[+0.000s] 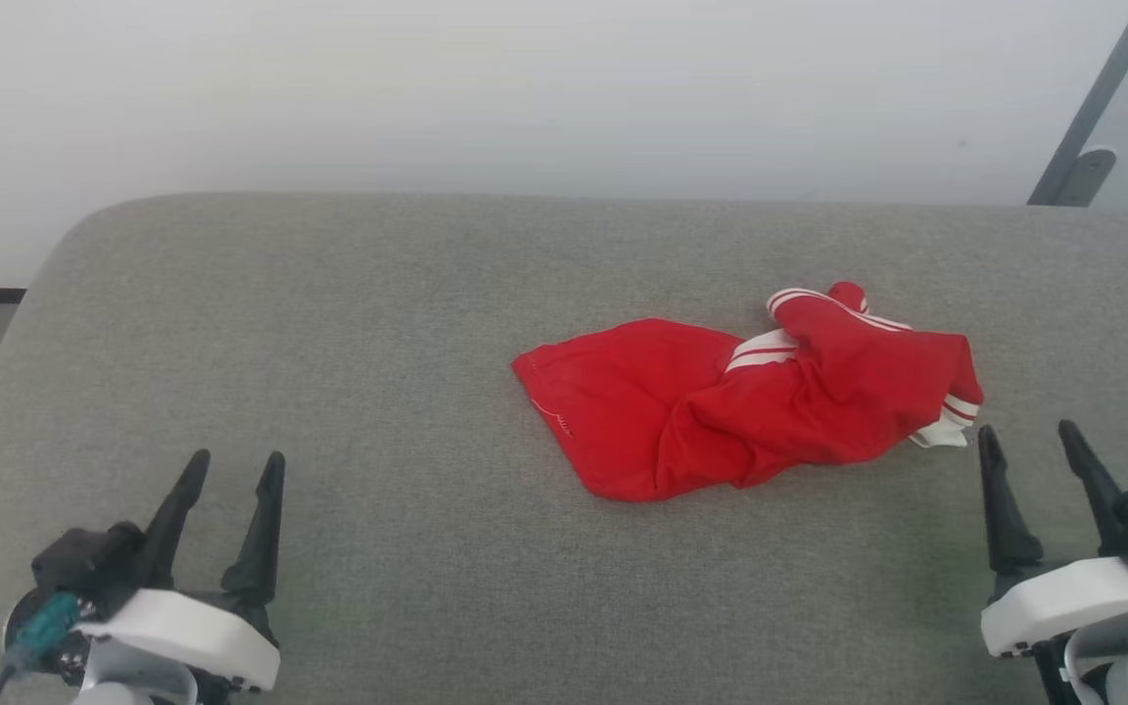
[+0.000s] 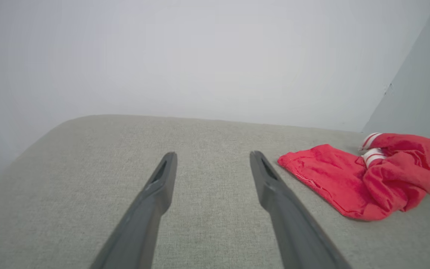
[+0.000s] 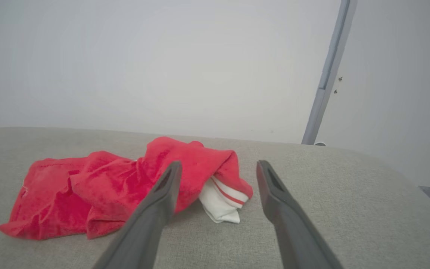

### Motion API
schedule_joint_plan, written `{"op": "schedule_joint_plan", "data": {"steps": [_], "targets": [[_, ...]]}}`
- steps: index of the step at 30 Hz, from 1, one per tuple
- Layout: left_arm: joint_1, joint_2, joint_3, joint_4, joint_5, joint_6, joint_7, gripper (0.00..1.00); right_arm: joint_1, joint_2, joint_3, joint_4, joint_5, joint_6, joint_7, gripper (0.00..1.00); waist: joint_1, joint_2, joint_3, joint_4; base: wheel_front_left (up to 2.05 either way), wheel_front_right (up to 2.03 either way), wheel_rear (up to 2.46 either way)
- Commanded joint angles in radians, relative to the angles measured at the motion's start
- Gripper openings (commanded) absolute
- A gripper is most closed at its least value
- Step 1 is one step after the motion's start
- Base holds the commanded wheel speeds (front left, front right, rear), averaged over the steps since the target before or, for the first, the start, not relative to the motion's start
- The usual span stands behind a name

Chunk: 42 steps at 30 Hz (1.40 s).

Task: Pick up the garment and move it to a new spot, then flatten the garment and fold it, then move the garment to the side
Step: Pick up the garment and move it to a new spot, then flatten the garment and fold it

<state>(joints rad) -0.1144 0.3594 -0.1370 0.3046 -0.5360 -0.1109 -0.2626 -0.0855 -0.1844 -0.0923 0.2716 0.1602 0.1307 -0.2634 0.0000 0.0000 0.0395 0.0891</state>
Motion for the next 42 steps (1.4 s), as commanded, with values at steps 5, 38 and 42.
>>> {"op": "schedule_joint_plan", "data": {"steps": [5,38,42], "targets": [[0.083,-0.071,0.115,-0.138,0.173,-0.008,-0.003,1.0,-0.014,0.005,-0.01,-0.029,0.019,0.0,-0.001,1.0,0.0,0.0,-0.005,-0.013,0.0,0.0,0.0],[0.129,-0.186,0.137,-0.173,0.209,-0.02,-0.003,1.0,-0.122,-0.16,0.166,0.022,0.084,0.0,0.376,1.0,0.0,0.0,0.07,-0.038,0.0,0.0,0.0],[0.096,-0.197,0.121,-0.162,0.206,-0.02,-0.003,1.0,-0.203,-0.28,0.277,0.025,0.144,0.0,0.608,1.0,0.0,0.0,0.126,-0.023,0.0,0.0,0.0]]}}
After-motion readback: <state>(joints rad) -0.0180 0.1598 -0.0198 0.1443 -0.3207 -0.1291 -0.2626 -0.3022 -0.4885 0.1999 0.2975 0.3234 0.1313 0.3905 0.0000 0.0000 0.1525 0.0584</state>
